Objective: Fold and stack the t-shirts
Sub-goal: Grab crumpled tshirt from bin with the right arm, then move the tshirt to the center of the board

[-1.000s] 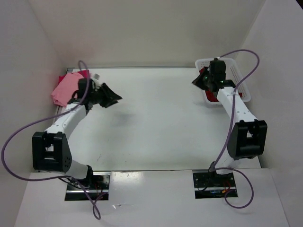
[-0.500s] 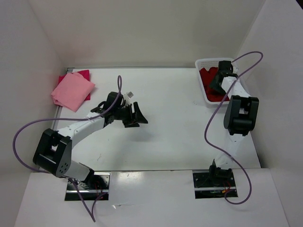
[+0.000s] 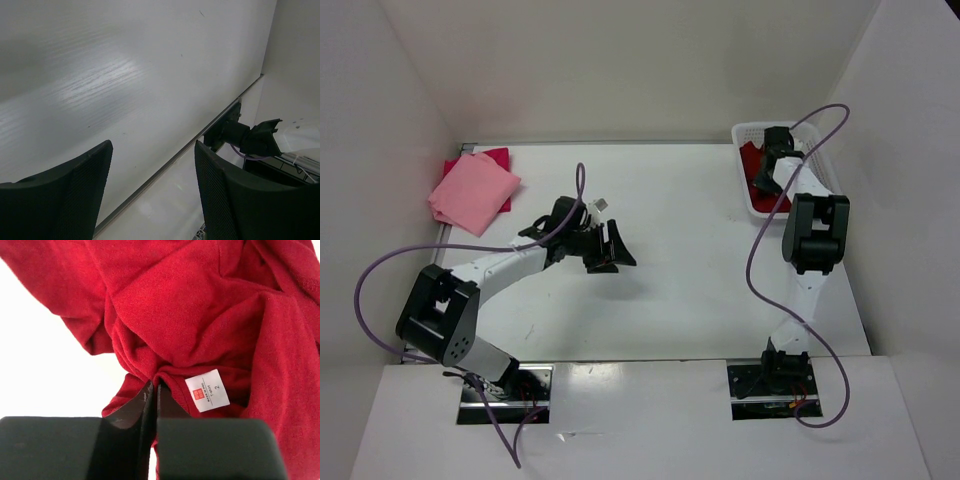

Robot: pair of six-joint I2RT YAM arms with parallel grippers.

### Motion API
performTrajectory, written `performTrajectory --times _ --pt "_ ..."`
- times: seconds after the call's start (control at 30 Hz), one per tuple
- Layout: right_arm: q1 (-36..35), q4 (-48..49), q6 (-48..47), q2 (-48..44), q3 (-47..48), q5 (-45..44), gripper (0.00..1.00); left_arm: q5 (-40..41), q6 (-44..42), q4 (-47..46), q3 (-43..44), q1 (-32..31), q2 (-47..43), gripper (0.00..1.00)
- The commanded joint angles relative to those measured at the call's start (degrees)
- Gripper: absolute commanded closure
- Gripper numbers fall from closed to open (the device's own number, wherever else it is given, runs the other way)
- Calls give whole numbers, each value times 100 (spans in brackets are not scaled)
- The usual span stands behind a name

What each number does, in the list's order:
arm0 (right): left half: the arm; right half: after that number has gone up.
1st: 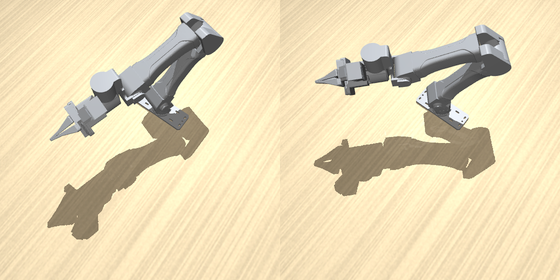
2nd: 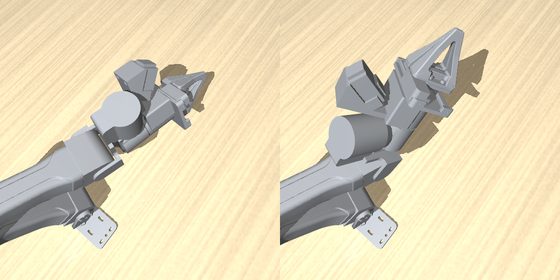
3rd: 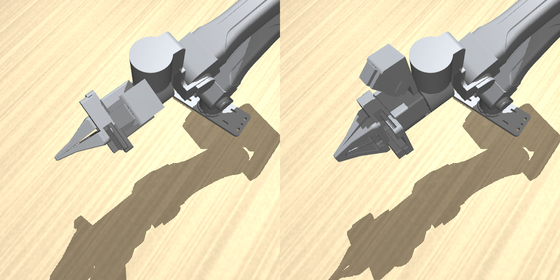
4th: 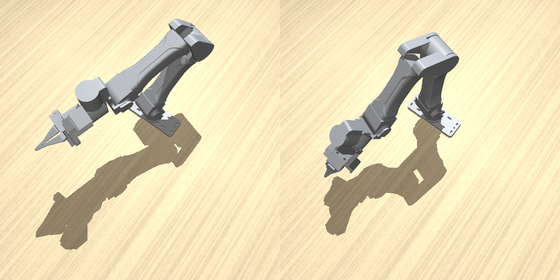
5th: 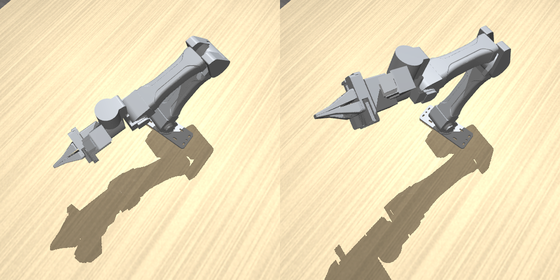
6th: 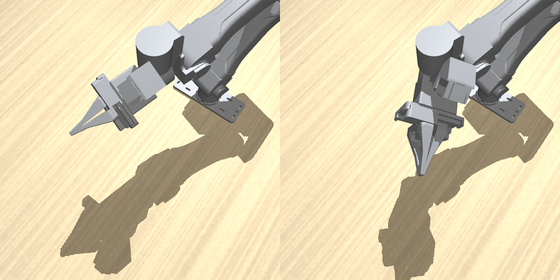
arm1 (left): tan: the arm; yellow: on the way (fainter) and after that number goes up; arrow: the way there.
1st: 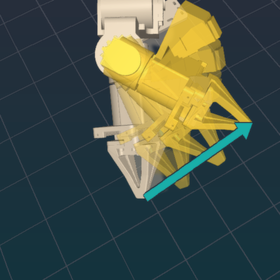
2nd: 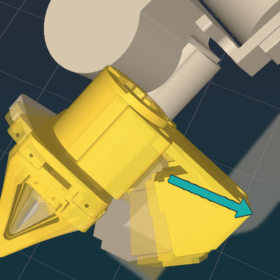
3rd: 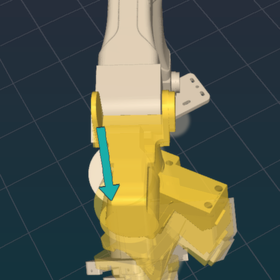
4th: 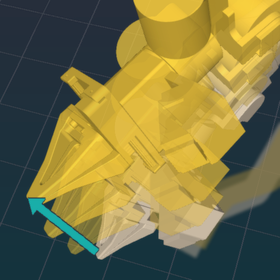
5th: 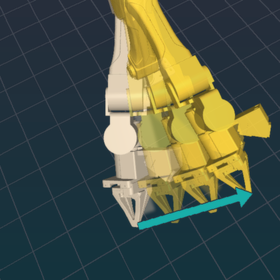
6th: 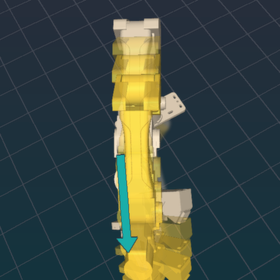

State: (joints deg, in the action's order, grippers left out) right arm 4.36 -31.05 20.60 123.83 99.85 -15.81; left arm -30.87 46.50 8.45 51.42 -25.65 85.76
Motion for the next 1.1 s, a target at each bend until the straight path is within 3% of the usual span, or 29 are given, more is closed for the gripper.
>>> performTrajectory --times 0.0,0.27,0.37,0.47,0.63,0.77,0.87,0.97,1.07 --pt "-41 29 268 -341 307 201 99 -173 -89 -230 149 -37 29 26" --pt "74 511 542 -2824 122 315 99 -173 -89 -177 807 -37 151 26" --pt "-31 836 682 -3905 69 833 99 -226 25 -177 1220 42 274 26" --pt "-373 1021 963 -4532 569 1701 99 -278 210 -230 1353 297 327 25" --pt "-1015 1749 1919 -4728 1570 4412 99 -279 578 -230 1275 1112 249 23" --pt "-1385 2655 2624 -4728 1959 5421 99 -279 799 -282 827 1904 -67 23" --pt "-1508 2919 2843 -4798 1487 5615 99 -340 861 -282 555 2501 -304 23" --pt "-1657 3648 3213 -4798 266 5949 99 -340 738 -125 501 2977 -594 22" --pt "-1895 4132 2802 -4745 -1750 5775 99 -166 457 183 501 3390 -780 22"
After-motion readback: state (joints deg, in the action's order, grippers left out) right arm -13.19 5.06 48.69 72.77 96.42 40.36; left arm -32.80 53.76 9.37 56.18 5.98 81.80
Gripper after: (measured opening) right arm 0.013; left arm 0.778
